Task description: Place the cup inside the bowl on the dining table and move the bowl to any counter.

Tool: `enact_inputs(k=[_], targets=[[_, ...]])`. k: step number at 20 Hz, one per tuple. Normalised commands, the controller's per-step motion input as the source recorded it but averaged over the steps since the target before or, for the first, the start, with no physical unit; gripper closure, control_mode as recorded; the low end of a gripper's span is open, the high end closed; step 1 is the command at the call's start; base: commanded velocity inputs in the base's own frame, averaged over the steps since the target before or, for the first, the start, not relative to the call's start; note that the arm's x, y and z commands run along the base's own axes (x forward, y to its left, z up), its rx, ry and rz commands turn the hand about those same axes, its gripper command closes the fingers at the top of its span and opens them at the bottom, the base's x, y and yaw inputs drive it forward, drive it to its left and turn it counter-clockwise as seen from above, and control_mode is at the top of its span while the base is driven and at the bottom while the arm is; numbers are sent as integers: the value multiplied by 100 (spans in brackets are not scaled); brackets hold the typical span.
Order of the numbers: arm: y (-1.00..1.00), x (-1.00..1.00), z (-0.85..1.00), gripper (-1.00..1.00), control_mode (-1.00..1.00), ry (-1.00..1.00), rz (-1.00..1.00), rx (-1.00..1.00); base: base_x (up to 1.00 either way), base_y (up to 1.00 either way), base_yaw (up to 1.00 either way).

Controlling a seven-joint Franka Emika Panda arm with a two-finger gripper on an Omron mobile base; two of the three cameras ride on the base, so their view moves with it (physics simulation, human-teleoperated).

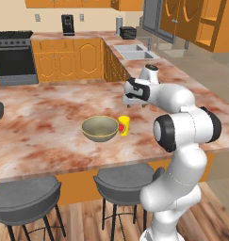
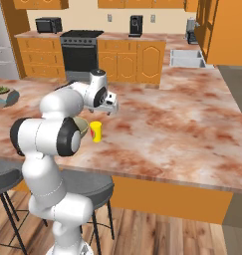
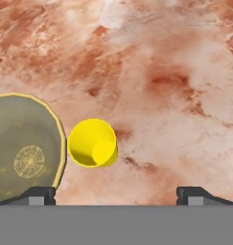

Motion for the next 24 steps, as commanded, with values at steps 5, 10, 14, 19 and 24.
enact_inputs(k=[5, 10, 14, 19, 24], targets=[[1, 2, -21, -100, -100, 0, 0, 0, 0, 0, 0], [2, 2, -24, -100, -100, 0, 0, 0, 0, 0, 0], [0, 2, -19, -100, -100, 0, 0, 0, 0, 0, 0], [3, 11, -10, -100, -100, 0, 0, 0, 0, 0, 0], [13, 15, 0, -100, -100, 0, -1, 0, 0, 0, 0]])
